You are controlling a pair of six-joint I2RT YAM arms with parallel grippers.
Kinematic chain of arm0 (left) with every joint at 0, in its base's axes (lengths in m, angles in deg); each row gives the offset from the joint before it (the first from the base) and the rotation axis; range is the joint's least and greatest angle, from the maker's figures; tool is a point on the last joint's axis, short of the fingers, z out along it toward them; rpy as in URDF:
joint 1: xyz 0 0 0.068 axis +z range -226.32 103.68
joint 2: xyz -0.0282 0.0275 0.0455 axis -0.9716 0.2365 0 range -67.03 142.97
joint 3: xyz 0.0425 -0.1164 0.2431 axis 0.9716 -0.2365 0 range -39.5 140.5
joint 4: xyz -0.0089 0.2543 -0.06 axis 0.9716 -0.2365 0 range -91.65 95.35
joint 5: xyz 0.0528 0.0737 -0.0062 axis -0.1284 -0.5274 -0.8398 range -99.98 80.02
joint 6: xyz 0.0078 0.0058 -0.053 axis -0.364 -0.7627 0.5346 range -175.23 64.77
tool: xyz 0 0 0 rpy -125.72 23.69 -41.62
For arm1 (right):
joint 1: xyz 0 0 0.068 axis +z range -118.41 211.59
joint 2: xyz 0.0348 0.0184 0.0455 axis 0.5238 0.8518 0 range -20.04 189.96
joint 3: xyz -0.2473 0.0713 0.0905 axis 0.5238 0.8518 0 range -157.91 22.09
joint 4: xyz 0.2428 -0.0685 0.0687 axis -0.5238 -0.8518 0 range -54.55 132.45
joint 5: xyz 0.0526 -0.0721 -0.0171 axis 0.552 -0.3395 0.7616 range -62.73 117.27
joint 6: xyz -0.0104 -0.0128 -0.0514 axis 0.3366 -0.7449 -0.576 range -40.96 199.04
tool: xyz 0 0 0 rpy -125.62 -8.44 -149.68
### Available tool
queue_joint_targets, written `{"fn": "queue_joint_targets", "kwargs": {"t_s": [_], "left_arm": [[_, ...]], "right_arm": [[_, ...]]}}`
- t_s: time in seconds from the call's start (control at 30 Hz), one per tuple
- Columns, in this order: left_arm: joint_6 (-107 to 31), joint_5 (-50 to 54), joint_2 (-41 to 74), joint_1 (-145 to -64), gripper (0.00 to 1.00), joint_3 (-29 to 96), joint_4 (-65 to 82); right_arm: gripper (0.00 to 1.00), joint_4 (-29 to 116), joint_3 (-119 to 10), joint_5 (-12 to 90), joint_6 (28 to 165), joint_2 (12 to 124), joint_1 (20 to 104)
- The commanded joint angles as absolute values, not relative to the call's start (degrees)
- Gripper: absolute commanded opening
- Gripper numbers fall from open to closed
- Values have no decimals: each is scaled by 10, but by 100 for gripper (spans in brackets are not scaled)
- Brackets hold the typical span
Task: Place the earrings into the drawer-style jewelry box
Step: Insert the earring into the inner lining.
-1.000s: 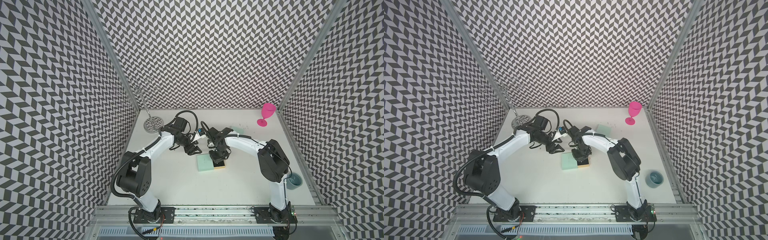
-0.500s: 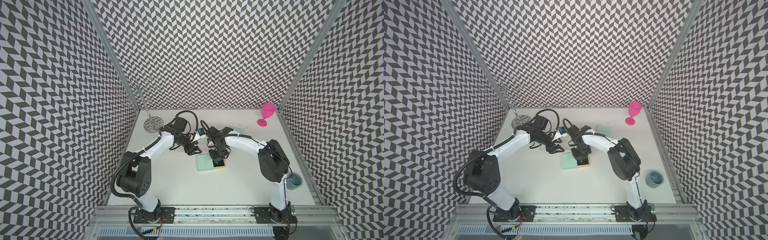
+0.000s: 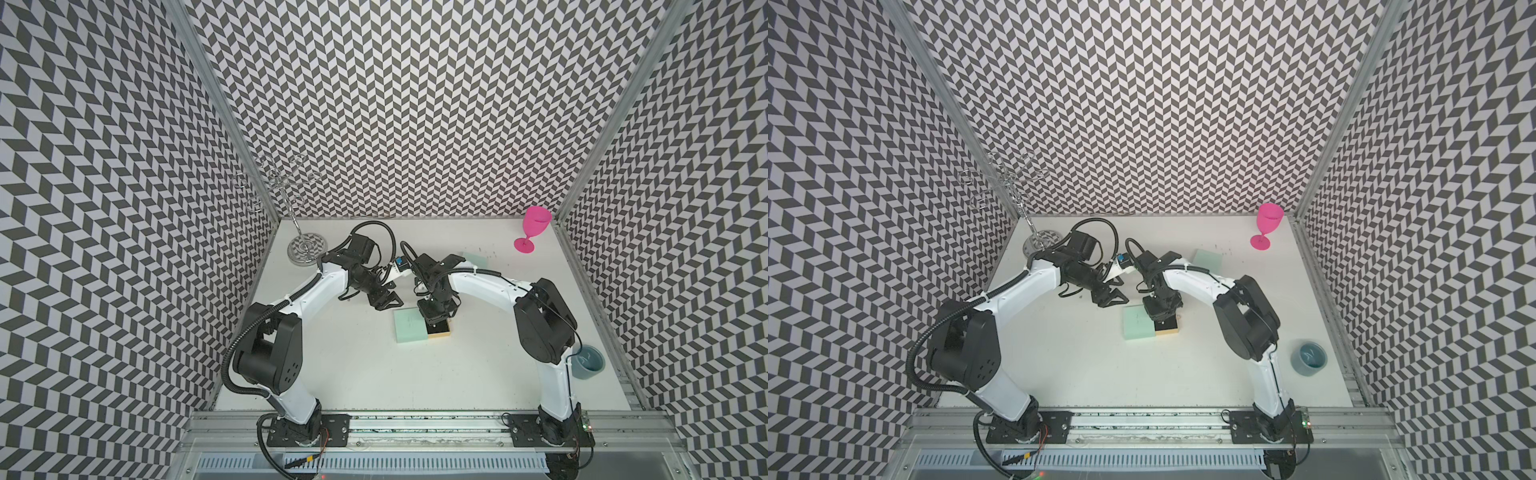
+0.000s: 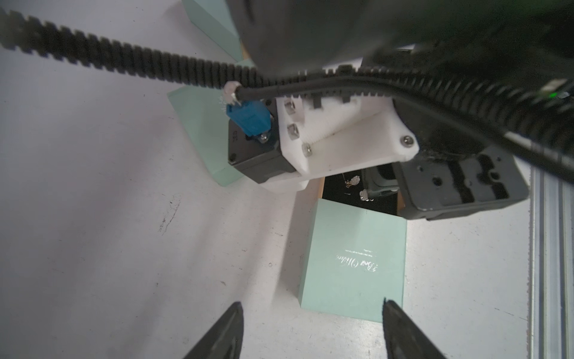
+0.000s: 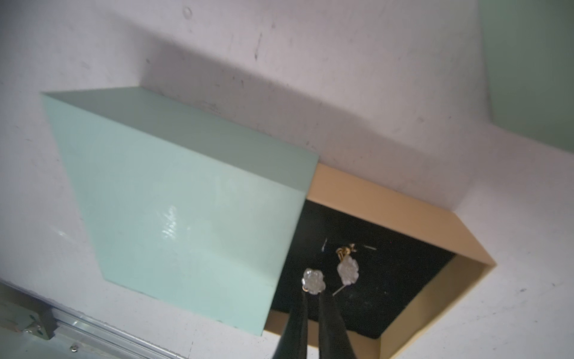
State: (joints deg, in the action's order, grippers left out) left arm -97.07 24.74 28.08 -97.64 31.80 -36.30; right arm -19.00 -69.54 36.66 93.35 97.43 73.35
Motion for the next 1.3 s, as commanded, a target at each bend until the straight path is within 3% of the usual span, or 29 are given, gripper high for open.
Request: {"fn": "queue_joint_targets", "kwargs": {"t_s": [0.0, 1.27], "left_arm": [[-986, 265, 264, -982, 71, 310, -377], [-987, 253, 265, -975, 71, 299, -377]], "right_arm": [[10, -175, -711, 359, 926, 994, 732], [7, -131, -632, 383, 937, 983, 731]]}}
